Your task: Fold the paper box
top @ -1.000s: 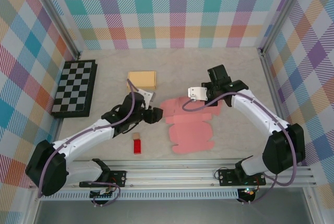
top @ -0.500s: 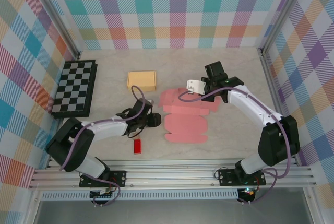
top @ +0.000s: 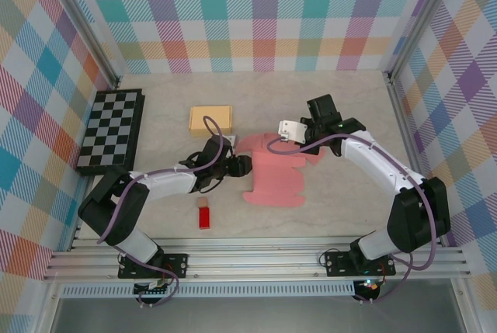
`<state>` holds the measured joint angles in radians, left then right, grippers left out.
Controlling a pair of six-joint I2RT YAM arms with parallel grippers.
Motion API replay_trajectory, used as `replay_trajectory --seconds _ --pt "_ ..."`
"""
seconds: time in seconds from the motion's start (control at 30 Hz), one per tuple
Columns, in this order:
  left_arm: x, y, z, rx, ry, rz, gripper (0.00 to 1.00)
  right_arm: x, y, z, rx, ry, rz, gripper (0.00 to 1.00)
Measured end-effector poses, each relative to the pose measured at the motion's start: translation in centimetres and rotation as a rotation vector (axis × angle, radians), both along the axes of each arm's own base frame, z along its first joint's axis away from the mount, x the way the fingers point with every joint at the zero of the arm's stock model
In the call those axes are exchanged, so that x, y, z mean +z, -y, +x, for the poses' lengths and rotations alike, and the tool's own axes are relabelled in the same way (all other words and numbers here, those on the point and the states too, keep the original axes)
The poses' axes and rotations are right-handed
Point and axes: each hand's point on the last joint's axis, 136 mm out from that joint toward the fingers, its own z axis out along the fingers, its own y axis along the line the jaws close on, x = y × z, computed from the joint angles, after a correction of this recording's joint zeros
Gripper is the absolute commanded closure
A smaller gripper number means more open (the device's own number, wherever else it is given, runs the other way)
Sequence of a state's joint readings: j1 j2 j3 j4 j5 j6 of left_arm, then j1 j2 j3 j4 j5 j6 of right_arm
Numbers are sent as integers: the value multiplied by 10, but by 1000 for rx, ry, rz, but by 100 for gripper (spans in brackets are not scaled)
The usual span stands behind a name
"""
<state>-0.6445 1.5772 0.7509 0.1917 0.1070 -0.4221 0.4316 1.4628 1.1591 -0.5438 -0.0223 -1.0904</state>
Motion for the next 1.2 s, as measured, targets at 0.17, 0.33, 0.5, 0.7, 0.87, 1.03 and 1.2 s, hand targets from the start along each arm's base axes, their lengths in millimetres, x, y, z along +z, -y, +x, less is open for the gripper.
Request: replay_trajectory --seconds 0.17,0.33,0.5,0.7,0.87,1.03,1.2 --pt "2 3 -1 -18 4 -5 37 1 -3 -2 6 -2 17 100" --pt "2 2 2 -13 12 8 34 0 -4 -17 32 -1 27 100" --pt "-8 1 6 -5 0 24 32 -1 -6 -34 78 9 56 100" --pt "-6 8 7 -30 3 -11 31 2 -6 -46 105 29 80 100" --pt "-4 10 5 -58 -8 8 31 4 -4 -40 88 54 74 100" --pt "10 -3 3 -61 22 76 29 -3 -5 -24 62 86 44 100" --pt "81 -18 -9 -76 193 49 26 -10 -8 -7 64 137 2 100"
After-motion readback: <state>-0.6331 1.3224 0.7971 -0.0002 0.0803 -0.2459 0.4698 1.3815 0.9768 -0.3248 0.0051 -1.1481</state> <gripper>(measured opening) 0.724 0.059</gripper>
